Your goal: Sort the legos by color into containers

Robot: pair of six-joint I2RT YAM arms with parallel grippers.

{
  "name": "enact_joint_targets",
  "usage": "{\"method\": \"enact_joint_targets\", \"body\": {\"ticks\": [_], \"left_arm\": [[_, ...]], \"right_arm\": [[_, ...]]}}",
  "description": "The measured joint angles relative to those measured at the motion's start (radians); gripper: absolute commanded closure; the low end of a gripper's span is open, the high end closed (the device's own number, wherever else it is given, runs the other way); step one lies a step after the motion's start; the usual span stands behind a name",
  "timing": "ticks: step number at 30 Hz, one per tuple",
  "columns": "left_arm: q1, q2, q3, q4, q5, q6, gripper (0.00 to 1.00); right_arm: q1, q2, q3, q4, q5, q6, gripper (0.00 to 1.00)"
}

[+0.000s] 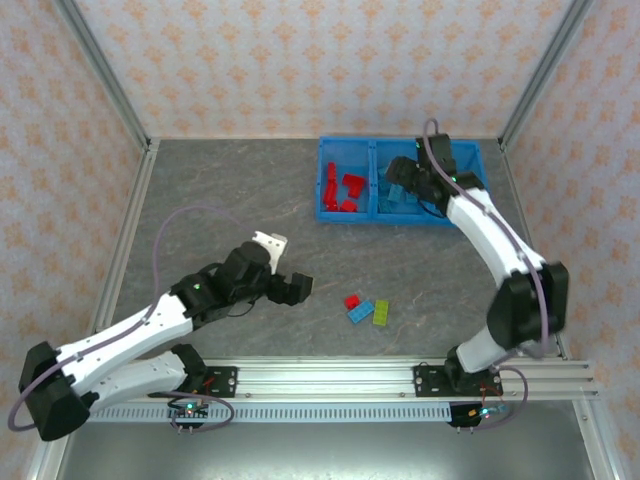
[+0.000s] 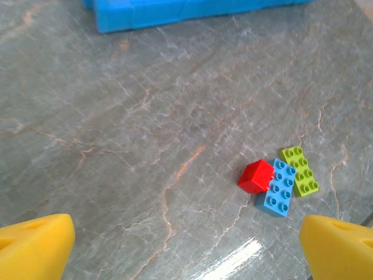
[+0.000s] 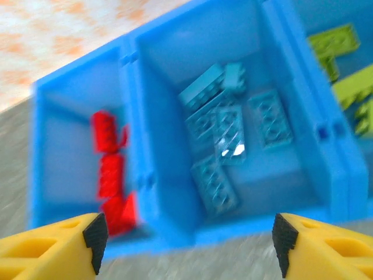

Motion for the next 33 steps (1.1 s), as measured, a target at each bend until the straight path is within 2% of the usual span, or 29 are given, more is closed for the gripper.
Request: {"method": "enact_joint_targets", "body": {"ticks": [5,11,12,14,22,26,33], "left_arm": [[-0.076,0.252,0.148,0.005,0.025,0.003,0.12],[-0.159,0.554,0.305,0.016,0.092,0.010,0.20],[-0.165,0.591,0.320,0.016,0.106,0.009,0.21],[-0.177,0.667,0.351,0.016,0.128,0.011,0.31],[-0.188,0.809,0.418,0.015,0.142,0.012,0.42],[-0.188,0.834,0.422,0.016,0.129,0.018,0.67],[-0.188,0.848,0.422,0.015,0.073,0.011,0.68]], "right_arm": [[0.016,-0.270,-0.192,0.005,-0.125,0.035,0.12],[0.016,-0.437,-0.258,-0.089,-0.140,0.045,0.09],[0.017,-0.447,-0.258,-0.097,-0.140,0.045,0.09],[0.017,-0.454,-0.258,-0.113,-0.140,0.045,0.09],[0.017,-0.399,-0.267,-0.122,-0.163,0.053,0.09],[0.016,-0.366,-0.267,-0.122,-0.177,0.053,0.09],[0.016,-0.360,-0.270,-0.122,-0.187,0.053,0.09]]}}
